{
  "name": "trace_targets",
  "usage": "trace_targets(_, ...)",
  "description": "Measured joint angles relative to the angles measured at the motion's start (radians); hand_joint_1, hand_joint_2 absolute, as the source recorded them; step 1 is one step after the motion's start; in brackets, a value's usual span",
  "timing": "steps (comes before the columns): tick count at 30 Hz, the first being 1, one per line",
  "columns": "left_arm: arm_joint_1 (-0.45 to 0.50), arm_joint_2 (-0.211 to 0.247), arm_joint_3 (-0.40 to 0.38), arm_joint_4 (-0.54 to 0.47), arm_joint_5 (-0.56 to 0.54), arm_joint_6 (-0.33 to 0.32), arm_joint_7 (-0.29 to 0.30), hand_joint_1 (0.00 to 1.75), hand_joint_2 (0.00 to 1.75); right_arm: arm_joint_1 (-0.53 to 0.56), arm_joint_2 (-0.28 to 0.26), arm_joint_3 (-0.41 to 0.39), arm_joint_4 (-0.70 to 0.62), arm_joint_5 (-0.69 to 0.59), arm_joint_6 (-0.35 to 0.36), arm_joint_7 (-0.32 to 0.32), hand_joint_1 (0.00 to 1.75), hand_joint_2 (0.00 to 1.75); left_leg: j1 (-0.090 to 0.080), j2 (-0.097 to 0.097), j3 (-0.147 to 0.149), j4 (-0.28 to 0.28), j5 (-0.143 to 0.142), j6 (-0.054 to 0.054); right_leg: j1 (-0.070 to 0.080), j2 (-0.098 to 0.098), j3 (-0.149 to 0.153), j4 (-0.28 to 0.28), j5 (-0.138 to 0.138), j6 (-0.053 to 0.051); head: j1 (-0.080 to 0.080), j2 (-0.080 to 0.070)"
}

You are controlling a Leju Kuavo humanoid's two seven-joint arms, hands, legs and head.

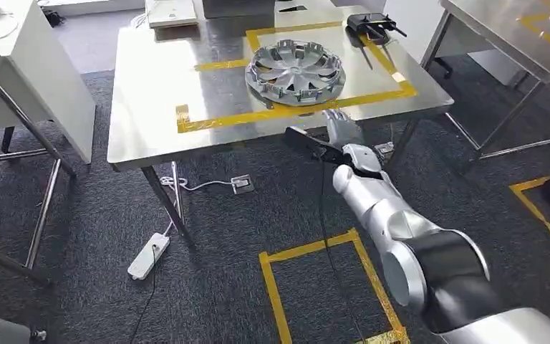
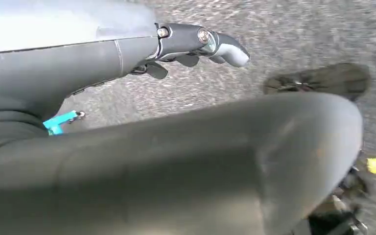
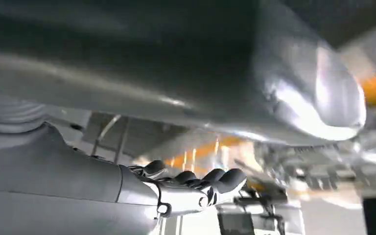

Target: Take the parts from the cabinet and place them on the table.

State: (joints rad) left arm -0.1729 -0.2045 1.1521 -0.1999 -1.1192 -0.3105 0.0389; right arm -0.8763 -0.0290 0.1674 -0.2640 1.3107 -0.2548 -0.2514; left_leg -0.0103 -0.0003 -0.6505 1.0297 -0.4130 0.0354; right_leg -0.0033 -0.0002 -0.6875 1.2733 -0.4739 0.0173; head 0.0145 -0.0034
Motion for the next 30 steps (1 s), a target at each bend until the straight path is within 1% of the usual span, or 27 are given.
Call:
trace_targets(1,0.0,0.0,0.0,0.0,0.0,0.0,0.0,0.0,0.0,0.011,0.0,-0.009,0.0,-0.009,0.0,0.012,0.0,0.0,-0.001,-0.001,-0.012,0.003,0.008,-0.002,0.005,0.0,0.061,-0.075,0.009,-0.007,0.0,0.0)
trace_targets(2,-0.001,0.0,0.0,0.0,0.001,0.0,-0.003,0.0,0.0,0.019,0.001,-0.014,0.0,-0.016,0.0,0.032,0.0,0.0,-0.001,-0.001,-0.019,0.006,0.016,-0.006,0.01,0.0,0.128,-0.169,-0.032,-0.017,0.0,0.0)
trace_targets(3,0.0,0.0,0.0,0.0,0.002,0.0,-0.007,0.0,0.0,0.028,0.003,-0.017,0.0,-0.022,0.001,0.055,0.0,0.0,-0.006,-0.002,-0.025,0.008,0.022,-0.011,0.014,0.0,0.172,-0.246,-0.061,-0.023,0.0,0.0)
trace_targets(6,0.005,0.002,0.0,0.0,0.007,0.0,-0.02,0.0,0.0,0.085,0.005,-0.031,0.0,-0.029,0.003,0.123,0.0,0.0,-0.002,-0.002,-0.024,-0.006,0.052,-0.029,0.017,-0.001,0.16,-0.251,-0.043,-0.033,0.0,0.0)
trace_targets(7,0.009,0.005,0.001,0.0,0.011,0.0,-0.021,0.0,0.0,0.109,0.011,-0.041,0.001,-0.036,0.007,0.147,0.0,0.0,-0.003,-0.003,-0.031,-0.004,0.051,-0.035,0.007,-0.006,0.157,-0.261,-0.027,-0.041,-0.001,0.0)
trace_targets(8,0.013,0.005,0.001,0.0,0.015,0.0,-0.021,0.0,0.0,0.13,0.014,-0.05,0.003,-0.044,0.014,0.18,0.0,0.0,-0.002,-0.005,-0.044,0.016,0.012,-0.041,0.006,-0.008,0.148,-0.262,-0.017,-0.046,-0.002,0.0)
trace_targets(9,0.016,0.005,0.002,0.0,0.016,0.0,-0.022,0.0,0.0,0.151,0.018,-0.06,0.004,-0.05,0.018,0.224,0.0,0.0,0.0,-0.005,-0.057,0.065,-0.049,-0.046,0.005,-0.008,0.137,-0.262,-0.007,-0.052,-0.005,0.0)
trace_targets(10,0.017,0.005,0.002,0.0,0.016,0.0,-0.023,0.0,0.0,0.176,0.021,-0.069,0.005,-0.057,0.022,0.274,0.0,0.0,0.004,-0.005,-0.074,0.137,-0.109,-0.052,0.005,-0.008,0.124,-0.262,0.004,-0.052,-0.005,0.0)
trace_targets(11,0.017,0.005,0.002,0.0,0.018,0.0,-0.024,0.0,0.0,0.203,0.021,-0.076,0.007,-0.064,0.023,0.331,0.0,0.0,0.007,-0.004,-0.091,0.217,-0.156,-0.058,0.005,-0.009,0.11,-0.261,0.015,-0.051,-0.005,0.0)
trace_targets(12,0.017,0.005,0.002,0.0,0.019,0.0,-0.027,0.0,0.0,0.229,0.022,-0.086,0.009,-0.073,0.025,0.391,0.0,0.0,0.009,-0.004,-0.096,0.272,-0.17,-0.062,0.005,-0.012,0.097,-0.26,0.024,-0.05,-0.005,0.0)
trace_targets(13,0.019,0.005,0.002,0.0,0.021,0.0,-0.03,0.0,0.0,0.256,0.023,-0.096,0.011,-0.081,0.028,0.451,0.0,0.0,0.011,-0.004,-0.087,0.295,-0.154,-0.065,0.005,-0.015,0.083,-0.26,0.033,-0.048,-0.005,0.0)
trace_targets(14,0.02,0.005,0.002,0.0,0.024,0.0,-0.032,0.0,0.0,0.281,0.024,-0.106,0.013,-0.09,0.032,0.513,0.0,0.0,0.013,-0.004,-0.062,0.281,-0.122,-0.066,0.005,-0.017,0.069,-0.259,0.043,-0.046,-0.005,0.0)
trace_targets(15,0.022,0.005,0.002,0.0,0.024,0.0,-0.033,0.0,0.0,0.305,0.025,-0.115,0.015,-0.102,0.037,0.563,0.0,0.0,0.014,-0.004,-0.021,0.236,-0.088,-0.065,0.004,-0.018,0.055,-0.258,0.052,-0.044,-0.005,0.0)
trace_targets(16,0.022,0.005,0.003,0.0,0.024,0.0,-0.035,0.0,0.0,0.333,0.025,-0.128,0.018,-0.117,0.044,0.625,0.0,0.0,0.014,-0.004,0.042,0.156,-0.068,-0.063,0.004,-0.018,0.041,-0.256,0.063,-0.04,-0.005,0.0)
trace_targets(17,0.021,0.005,0.003,0.0,0.024,0.0,-0.038,0.0,0.0,0.358,0.026,-0.139,0.019,-0.129,0.045,0.666,0.0,0.0,0.014,-0.007,0.109,0.066,-0.088,-0.059,0.003,-0.019,0.036,-0.253,0.07,-0.036,-0.005,0.0)
trace_targets(18,0.021,0.007,0.003,0.0,0.023,0.0,-0.04,0.0,0.0,0.391,0.028,-0.151,0.019,-0.148,0.045,0.648,0.0,0.0,0.008,-0.009,0.167,-0.02,-0.125,-0.053,0.005,-0.019,0.031,-0.253,0.076,-0.029,-0.005,0.0)
trace_targets(19,0.024,0.008,0.003,0.0,0.023,0.0,-0.041,0.0,0.0,0.421,0.028,-0.166,0.023,-0.169,0.045,0.641,0.0,0.0,0.005,-0.012,0.162,-0.015,-0.121,-0.041,0.003,-0.021,0.036,-0.259,0.085,-0.022,-0.002,0.0)
trace_targets(21,0.029,0.013,0.003,0.0,0.023,0.0,-0.04,0.0,0.0,0.476,0.034,-0.2,0.032,-0.205,0.05,0.639,0.0,0.0,-0.003,-0.012,0.152,-0.022,-0.111,-0.029,-0.004,-0.022,0.037,-0.264,0.102,-0.01,-0.004,0.0)
trace_targets(22,0.031,0.013,0.003,0.0,0.021,0.0,-0.039,0.0,0.0,0.507,0.034,-0.215,0.034,-0.221,0.049,0.64,0.0,0.0,0.002,-0.011,0.149,-0.033,-0.097,-0.018,0.0,-0.02,0.033,-0.266,0.103,-0.002,-0.008,0.0)
trace_targets(23,0.031,0.014,0.003,0.0,0.018,0.0,-0.038,0.0,0.0,0.536,0.035,-0.233,0.037,-0.239,0.048,0.638,0.0,0.0,0.005,-0.007,0.149,-0.036,-0.086,-0.012,-0.006,-0.011,0.025,-0.251,0.073,0.002,-0.01,0.0)
trace_targets(24,0.031,0.016,0.003,0.0,0.015,0.0,-0.039,0.0,0.0,0.565,0.038,-0.252,0.042,-0.262,0.049,0.639,0.0,0.0,0.006,-0.007,0.133,-0.037,-0.075,0.0,-0.006,-0.007,0.009,-0.206,0.009,0.003,-0.007,0.0)
trace_targets(25,0.031,0.018,0.003,-0.001,0.013,0.0,-0.038,0.0,0.0,0.595,0.04,-0.275,0.045,-0.287,0.052,0.639,0.0,0.0,0.004,-0.007,0.116,-0.034,-0.062,0.004,-0.007,-0.006,-0.011,-0.133,-0.062,0.005,-0.007,0.0)
trace_targets(26,0.032,0.019,0.003,-0.001,0.012,0.0,-0.038,0.0,0.0,0.621,0.043,-0.3,0.05,-0.306,0.055,0.636,0.0,0.0,0.003,-0.008,0.101,-0.032,-0.052,0.005,-0.007,-0.005,-0.027,-0.059,-0.111,0.007,-0.007,0.0)
trace_targets(27,0.034,0.021,0.003,-0.001,0.012,0.0,-0.038,0.0,0.0,0.652,0.046,-0.324,0.054,-0.324,0.067,0.63,0.0,0.0,0.002,-0.008,0.084,-0.029,-0.042,0.004,-0.007,-0.004,-0.039,0.012,-0.135,0.008,-0.007,0.0)
trace_targets(28,0.036,0.023,0.003,0.0,0.012,0.0,-0.039,0.0,0.0,0.682,0.051,-0.345,0.058,-0.339,0.083,0.622,0.0,0.0,0.002,-0.008,0.068,-0.025,-0.033,0.002,-0.008,-0.003,-0.036,0.05,-0.124,0.009,-0.007,0.0)
trace_targets(29,0.038,0.024,0.003,0.0,0.012,0.0,-0.04,0.0,0.0,0.711,0.053,-0.362,0.061,-0.348,0.089,0.619,0.0,0.0,0.003,-0.008,0.05,-0.021,-0.023,0.0,-0.008,-0.003,-0.017,0.05,-0.092,0.01,-0.007,0.0)
trace_targets(30,0.039,0.026,0.003,0.0,0.013,0.0,-0.042,0.0,0.0,0.739,0.061,-0.38,0.064,-0.358,0.098,0.621,0.0,0.0,0.005,-0.007,0.03,-0.013,-0.014,-0.005,-0.009,-0.003,0.019,0.013,-0.049,0.011,-0.007,0.0)
